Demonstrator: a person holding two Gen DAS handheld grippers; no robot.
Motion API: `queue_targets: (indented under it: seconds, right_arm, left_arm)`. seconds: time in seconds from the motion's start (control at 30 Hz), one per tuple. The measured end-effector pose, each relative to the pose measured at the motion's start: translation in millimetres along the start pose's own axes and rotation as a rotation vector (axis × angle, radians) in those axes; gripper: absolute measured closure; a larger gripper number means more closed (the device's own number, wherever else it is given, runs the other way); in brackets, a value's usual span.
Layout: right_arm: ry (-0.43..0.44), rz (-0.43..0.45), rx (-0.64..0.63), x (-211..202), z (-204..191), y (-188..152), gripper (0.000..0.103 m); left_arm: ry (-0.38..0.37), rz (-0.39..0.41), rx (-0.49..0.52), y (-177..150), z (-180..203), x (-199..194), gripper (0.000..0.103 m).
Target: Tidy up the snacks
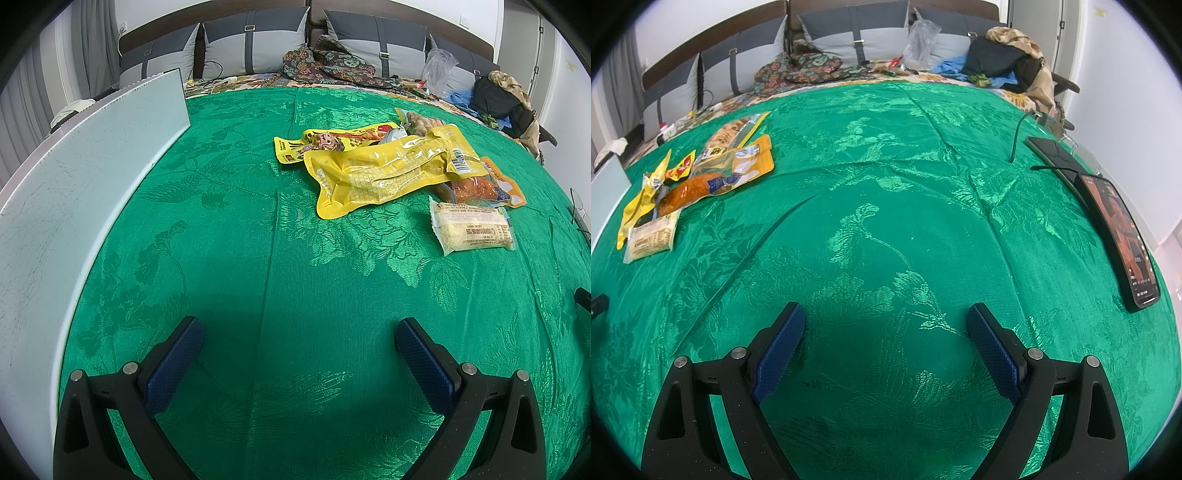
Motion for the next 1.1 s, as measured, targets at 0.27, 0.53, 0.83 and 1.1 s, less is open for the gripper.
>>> queue_targets:
  seconds: [0.27,0.53,0.83,1.1]
  right_arm:
    - [0.000,0.000,0.000,-0.1,0.2,-0.1,0.011]
    - [0.001,0.000,0.001,0.1,0.0,-0.1,0.010]
    - [0.001,0.000,0.001,-0.3,0.2,-0.3,0.010]
    - [0.001,0.000,0.001,0.0,0.0,-0.2,0.010]
  left_arm:
    - [0.000,0.000,0.000,-0.1,0.1,0.1,0.000]
    - [0.000,0.000,0.000,-0.4,-1.2,1.5,0.000]
    - [0.000,0.000,0.000,-0.3,-0.8,1.0,0.000]
    - [-0.004,-0.005,0.017,0.2,-0.6,-1.3,0.000]
Point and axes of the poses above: each gripper's, at about its wrist camera, not at the fingertips, and x roughly the way its jaws point, z to its right, y to its top, the point moved 2 cm from there along x, roughly the way its jaws point, and after that the axes turned 11 degrees about -z, right-handed, at the moved point
